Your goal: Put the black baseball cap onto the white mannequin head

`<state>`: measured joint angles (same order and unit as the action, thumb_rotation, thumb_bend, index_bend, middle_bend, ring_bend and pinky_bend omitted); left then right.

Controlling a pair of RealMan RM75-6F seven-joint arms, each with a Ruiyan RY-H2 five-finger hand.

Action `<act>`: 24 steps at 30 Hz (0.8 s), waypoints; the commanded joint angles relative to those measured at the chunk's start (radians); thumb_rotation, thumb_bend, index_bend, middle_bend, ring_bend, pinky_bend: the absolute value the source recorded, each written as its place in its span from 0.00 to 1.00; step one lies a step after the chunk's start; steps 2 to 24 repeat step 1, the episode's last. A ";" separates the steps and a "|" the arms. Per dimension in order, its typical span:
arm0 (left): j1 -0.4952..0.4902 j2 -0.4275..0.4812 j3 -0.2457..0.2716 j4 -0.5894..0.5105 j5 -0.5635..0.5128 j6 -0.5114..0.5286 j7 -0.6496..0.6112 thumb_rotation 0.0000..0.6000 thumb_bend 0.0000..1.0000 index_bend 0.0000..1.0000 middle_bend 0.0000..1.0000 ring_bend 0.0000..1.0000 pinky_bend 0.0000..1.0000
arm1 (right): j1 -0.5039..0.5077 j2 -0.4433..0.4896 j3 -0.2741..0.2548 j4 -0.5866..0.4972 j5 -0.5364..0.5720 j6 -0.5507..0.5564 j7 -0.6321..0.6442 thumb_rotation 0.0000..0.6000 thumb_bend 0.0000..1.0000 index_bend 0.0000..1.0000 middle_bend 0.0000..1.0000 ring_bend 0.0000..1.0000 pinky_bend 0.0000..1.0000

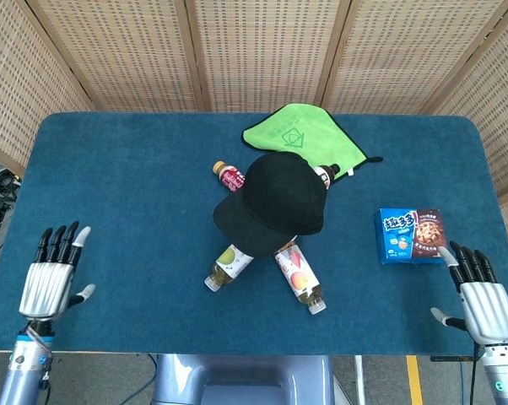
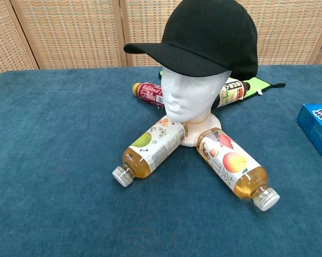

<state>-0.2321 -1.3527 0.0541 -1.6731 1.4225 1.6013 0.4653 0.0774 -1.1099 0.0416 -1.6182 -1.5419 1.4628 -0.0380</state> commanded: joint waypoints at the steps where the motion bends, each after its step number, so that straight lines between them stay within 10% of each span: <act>1: 0.035 0.015 0.015 0.025 -0.008 0.007 -0.045 1.00 0.00 0.00 0.00 0.00 0.00 | 0.003 -0.004 -0.003 -0.001 0.002 -0.007 -0.009 1.00 0.03 0.00 0.00 0.00 0.00; 24: 0.035 0.015 0.015 0.025 -0.008 0.007 -0.045 1.00 0.00 0.00 0.00 0.00 0.00 | 0.003 -0.004 -0.003 -0.001 0.002 -0.007 -0.009 1.00 0.03 0.00 0.00 0.00 0.00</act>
